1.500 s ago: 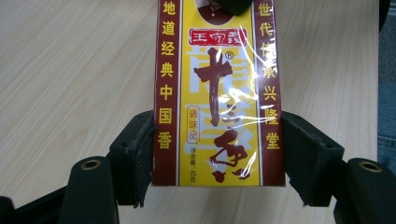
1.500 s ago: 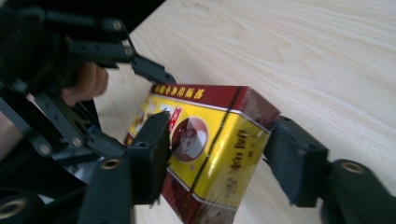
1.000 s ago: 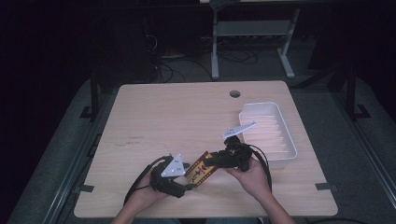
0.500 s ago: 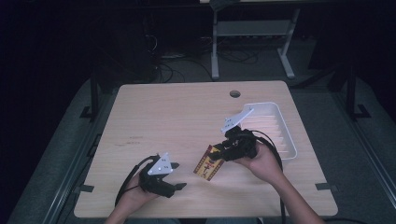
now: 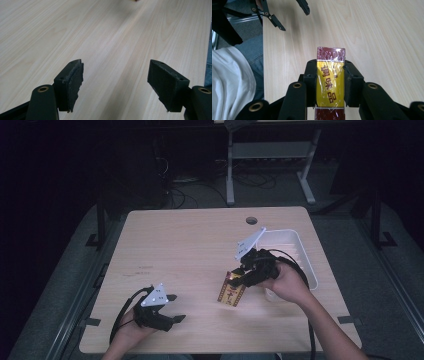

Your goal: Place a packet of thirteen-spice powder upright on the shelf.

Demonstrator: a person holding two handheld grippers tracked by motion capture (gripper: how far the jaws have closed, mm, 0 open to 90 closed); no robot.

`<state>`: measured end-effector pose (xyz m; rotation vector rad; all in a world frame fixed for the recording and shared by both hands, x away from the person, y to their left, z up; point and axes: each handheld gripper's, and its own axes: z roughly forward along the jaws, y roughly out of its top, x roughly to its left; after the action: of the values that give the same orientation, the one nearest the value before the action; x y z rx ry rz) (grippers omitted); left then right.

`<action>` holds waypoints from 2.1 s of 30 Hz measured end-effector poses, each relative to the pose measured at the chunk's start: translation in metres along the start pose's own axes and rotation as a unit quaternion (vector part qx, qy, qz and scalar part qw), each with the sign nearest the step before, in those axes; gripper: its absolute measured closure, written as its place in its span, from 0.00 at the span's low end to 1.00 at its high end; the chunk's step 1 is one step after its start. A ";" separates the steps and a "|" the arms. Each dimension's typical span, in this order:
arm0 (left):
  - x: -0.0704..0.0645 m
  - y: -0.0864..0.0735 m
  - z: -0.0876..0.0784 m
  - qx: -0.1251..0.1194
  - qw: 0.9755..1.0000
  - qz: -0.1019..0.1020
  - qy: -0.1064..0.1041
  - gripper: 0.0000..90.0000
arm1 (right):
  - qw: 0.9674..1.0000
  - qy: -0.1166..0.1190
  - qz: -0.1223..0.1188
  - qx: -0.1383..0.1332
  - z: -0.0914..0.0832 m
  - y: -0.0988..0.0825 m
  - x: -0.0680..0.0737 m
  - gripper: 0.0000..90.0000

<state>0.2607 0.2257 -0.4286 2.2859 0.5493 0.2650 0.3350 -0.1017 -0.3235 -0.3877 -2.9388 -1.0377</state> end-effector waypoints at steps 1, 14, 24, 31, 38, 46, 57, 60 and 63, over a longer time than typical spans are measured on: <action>0.001 -0.001 -0.001 -0.002 1.000 -0.004 0.000 0.31 | 1.000 -0.001 -0.004 0.002 -0.001 0.001 -0.001 0.76; 0.004 -0.005 -0.004 -0.012 1.000 -0.016 -0.001 0.29 | 0.998 -0.017 -0.051 0.026 -0.020 0.008 -0.007 0.75; 0.005 -0.005 -0.005 -0.012 1.000 -0.016 -0.001 0.29 | 0.996 -0.028 -0.077 0.042 -0.033 0.006 -0.011 0.75; 0.006 -0.006 -0.005 -0.012 1.000 -0.018 0.000 0.28 | 0.994 -0.035 -0.087 0.055 -0.042 0.003 -0.015 0.75; 0.007 -0.006 -0.004 -0.013 1.000 -0.020 -0.003 0.28 | 0.992 -0.037 -0.101 0.062 -0.049 -0.004 -0.017 0.75; 0.008 -0.006 -0.005 -0.015 1.000 -0.023 -0.002 0.28 | 0.990 -0.041 -0.109 0.085 -0.058 -0.012 -0.021 0.75; 0.009 -0.007 -0.004 -0.015 1.000 -0.025 -0.005 0.27 | 0.988 -0.041 -0.115 0.090 -0.068 -0.021 -0.030 0.75; 0.009 -0.007 -0.003 -0.014 1.000 -0.026 -0.005 0.27 | 0.988 -0.038 -0.112 0.101 -0.069 -0.024 -0.031 0.75; 0.009 -0.007 -0.004 -0.014 1.000 -0.025 -0.005 0.27 | 0.987 -0.036 -0.112 0.110 -0.072 -0.028 -0.031 0.75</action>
<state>0.2654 0.2367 -0.4310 2.2416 0.5938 0.2348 0.3533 -0.1743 -0.2868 -0.0953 -3.1742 -0.7140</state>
